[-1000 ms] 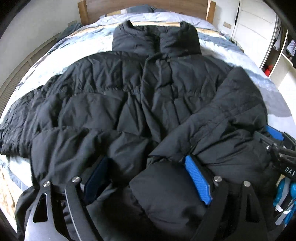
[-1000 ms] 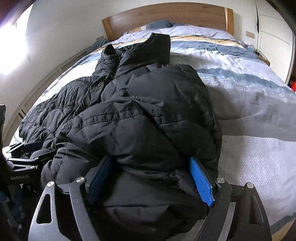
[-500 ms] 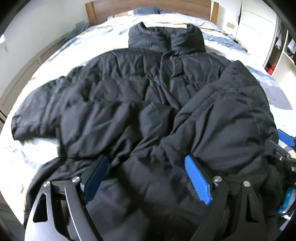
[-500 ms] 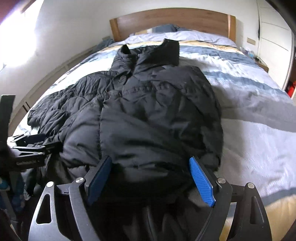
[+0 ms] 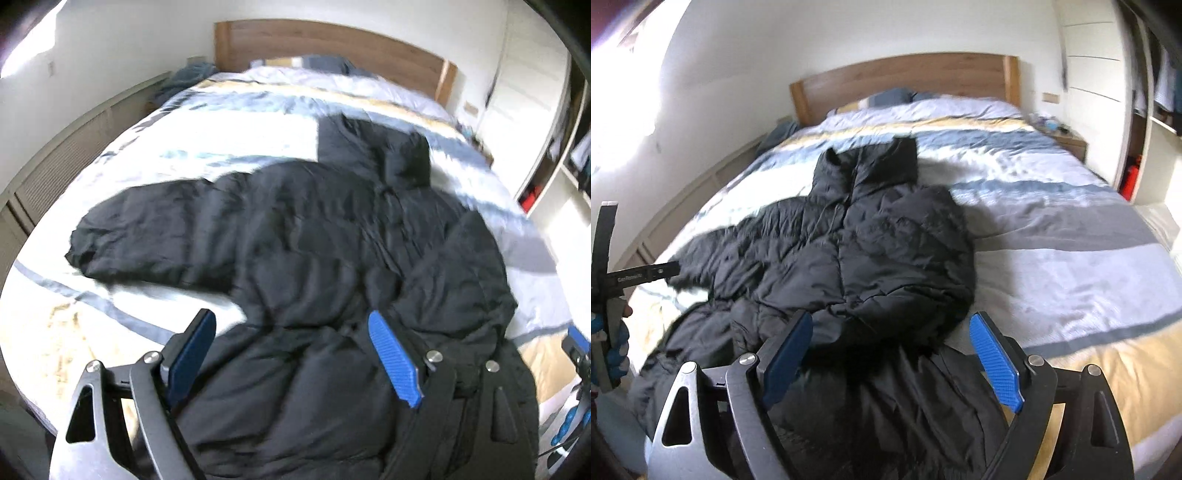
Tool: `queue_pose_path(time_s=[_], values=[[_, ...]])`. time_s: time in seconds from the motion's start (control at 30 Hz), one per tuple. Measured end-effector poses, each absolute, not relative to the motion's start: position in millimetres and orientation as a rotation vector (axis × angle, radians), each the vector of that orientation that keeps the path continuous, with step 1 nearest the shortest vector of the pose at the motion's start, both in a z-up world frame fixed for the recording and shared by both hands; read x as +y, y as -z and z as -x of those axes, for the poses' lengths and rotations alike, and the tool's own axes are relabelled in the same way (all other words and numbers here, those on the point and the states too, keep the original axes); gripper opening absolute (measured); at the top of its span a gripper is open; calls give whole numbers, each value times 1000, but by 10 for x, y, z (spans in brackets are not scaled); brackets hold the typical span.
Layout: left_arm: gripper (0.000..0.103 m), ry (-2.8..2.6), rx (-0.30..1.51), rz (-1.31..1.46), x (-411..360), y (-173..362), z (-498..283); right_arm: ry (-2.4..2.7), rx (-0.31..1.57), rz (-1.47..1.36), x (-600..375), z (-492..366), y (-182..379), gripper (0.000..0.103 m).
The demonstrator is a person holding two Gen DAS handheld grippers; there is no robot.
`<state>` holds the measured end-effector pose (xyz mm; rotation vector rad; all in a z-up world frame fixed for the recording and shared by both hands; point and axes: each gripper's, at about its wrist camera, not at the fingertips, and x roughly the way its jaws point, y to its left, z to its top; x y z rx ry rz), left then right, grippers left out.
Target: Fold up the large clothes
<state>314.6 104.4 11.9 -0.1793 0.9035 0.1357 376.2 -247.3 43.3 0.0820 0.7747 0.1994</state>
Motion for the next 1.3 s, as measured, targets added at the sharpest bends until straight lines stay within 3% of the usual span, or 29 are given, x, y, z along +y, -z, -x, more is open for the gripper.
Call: queue_pose_path(time_s=[0.27, 0.67, 0.93, 1.03, 1.1, 1.3], values=[[85, -195, 872, 341, 2401, -101, -2989, -47, 739, -157, -2641, -3331, -734, 86], [83, -233, 913, 833, 3984, 1211, -3180, 245, 728, -215, -3104, -2964, -1112, 86], [81, -254, 851, 1007, 4446, 1625, -3463, 370, 742, -197, -3226, -2883, -1286, 86], [65, -246, 804, 1074, 4605, 1663, -3572, 402, 745, -182, -3237, -2869, -1377, 86], [43, -241, 791, 1116, 4674, 1710, -3609, 413, 742, -166, -3228, -2867, -1446, 86], [14, -219, 756, 1122, 4668, 1678, -3606, 413, 719, -146, -3175, -2820, -1565, 86]])
